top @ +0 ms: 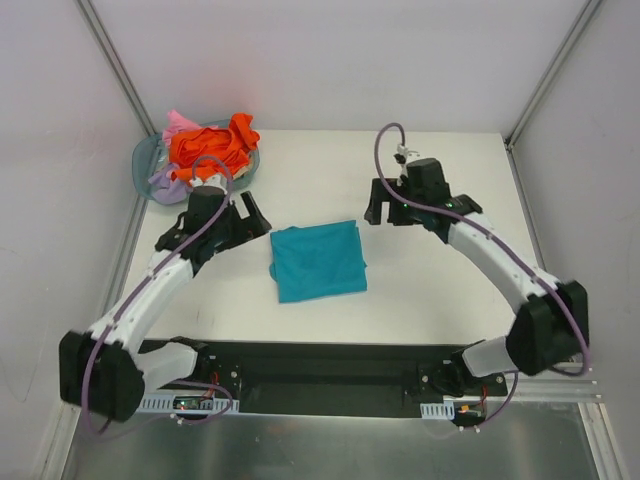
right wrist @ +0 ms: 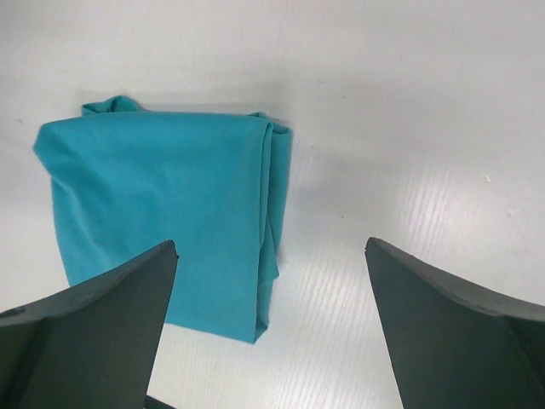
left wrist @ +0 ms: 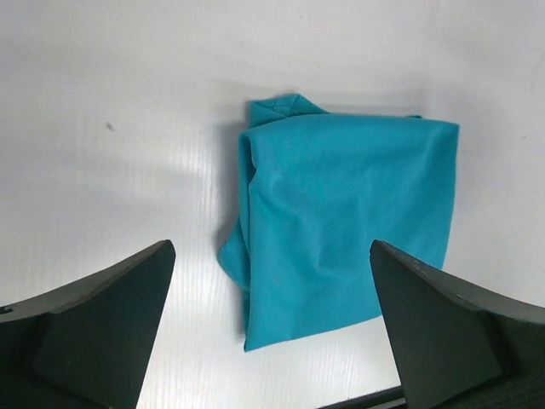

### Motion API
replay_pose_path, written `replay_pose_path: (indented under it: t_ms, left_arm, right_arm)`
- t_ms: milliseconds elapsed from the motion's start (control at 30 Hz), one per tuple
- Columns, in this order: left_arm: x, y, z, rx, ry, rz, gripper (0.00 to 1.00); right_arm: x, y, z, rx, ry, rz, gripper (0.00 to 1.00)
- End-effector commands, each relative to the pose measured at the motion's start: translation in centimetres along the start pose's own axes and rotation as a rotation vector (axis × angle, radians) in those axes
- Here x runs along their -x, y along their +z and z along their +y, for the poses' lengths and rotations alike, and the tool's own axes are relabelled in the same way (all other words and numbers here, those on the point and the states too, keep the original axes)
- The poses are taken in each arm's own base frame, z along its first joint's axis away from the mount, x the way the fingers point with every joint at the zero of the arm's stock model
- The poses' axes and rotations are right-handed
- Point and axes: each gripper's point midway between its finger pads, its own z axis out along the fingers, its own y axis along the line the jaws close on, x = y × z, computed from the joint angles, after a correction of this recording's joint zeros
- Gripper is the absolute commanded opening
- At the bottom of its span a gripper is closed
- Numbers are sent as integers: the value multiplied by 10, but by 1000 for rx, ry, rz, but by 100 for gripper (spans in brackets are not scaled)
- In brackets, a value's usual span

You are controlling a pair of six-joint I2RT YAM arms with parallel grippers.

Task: Fold and stack the t-shirts
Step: Smooth out wrinkles on the folded tshirt, then put the neatly folded tshirt into the corner of the board with the right arm

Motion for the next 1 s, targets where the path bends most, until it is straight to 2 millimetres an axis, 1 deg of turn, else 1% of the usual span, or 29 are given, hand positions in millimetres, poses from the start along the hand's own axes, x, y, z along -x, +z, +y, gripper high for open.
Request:
replay_pose_path:
  t_ms: [0,33,100,133,167,200,233,267,300,367,400,467,500,533,567,600,667,700,733,767,800,867,900,933,967]
  left_arm:
    - [14,-49,27,104,-42,-200,99]
    - [11,-52,33,115,-42,-213,99]
    - [12,-65,38,126,-44,-255,99]
    - [12,-67,43,147,-45,-267,99]
    - [11,-70,46,159,-47,-269,99]
    - [8,-74,49,170,-50,-268,99]
    - [6,-73,55,195,-58,-269,99]
    - [5,-73,57,204,-61,-269,99]
    - [3,-72,60,219,-64,-262,99]
    - [0,-69,62,234,-70,-244,99]
    - [-2,-66,64,244,-70,-227,99]
    - [-1,-63,63,251,-66,-216,99]
    - [-3,-59,65,264,-65,-199,99]
    - [-2,-59,64,264,-63,-194,99]
    - [-3,-57,64,264,-61,-187,99]
    - [-4,-56,64,266,-62,-177,99]
    - [-4,-52,64,275,-60,-166,99]
    - [-4,-51,66,286,-59,-165,99]
    - [-3,-51,67,293,-60,-166,99]
    - [-3,-50,67,297,-57,-165,99]
    - [-2,-49,69,308,-56,-166,99]
    - [0,-49,68,308,-52,-169,99]
    - [0,-50,67,306,-50,-169,99]
    - [1,-50,66,302,-45,-168,99]
    - [2,-51,66,301,-42,-172,99]
  right_arm:
    - [2,-25,2,25,70,-106,97]
    - [-10,-13,0,47,67,-38,97]
    - [-24,-1,6,83,112,73,97]
    - [-31,5,10,104,113,118,97]
    - [-41,18,11,115,123,166,97]
    - [-46,24,13,121,130,186,97]
    - [-51,30,16,118,129,198,97]
    - [-60,41,14,95,128,233,97]
    - [-63,47,12,65,117,238,97]
    - [-73,56,17,54,96,273,98]
    - [-79,65,18,51,92,300,94]
    - [-85,74,19,35,104,323,87]
    - [-92,83,17,23,115,348,77]
    - [-96,85,17,16,131,364,73]
    - [-101,88,17,18,143,379,70]
    - [-107,90,19,29,167,396,65]
    - [-117,95,26,44,165,416,61]
    - [-122,96,29,55,175,433,57]
    - [-129,101,34,69,174,451,51]
    - [-131,104,35,77,186,459,45]
    - [-134,107,38,86,196,471,35]
    - [-138,110,36,74,214,482,24]
    - [-136,110,33,56,216,470,16]
    - [-136,108,31,44,210,465,12]
    - [-129,101,28,32,206,442,9]
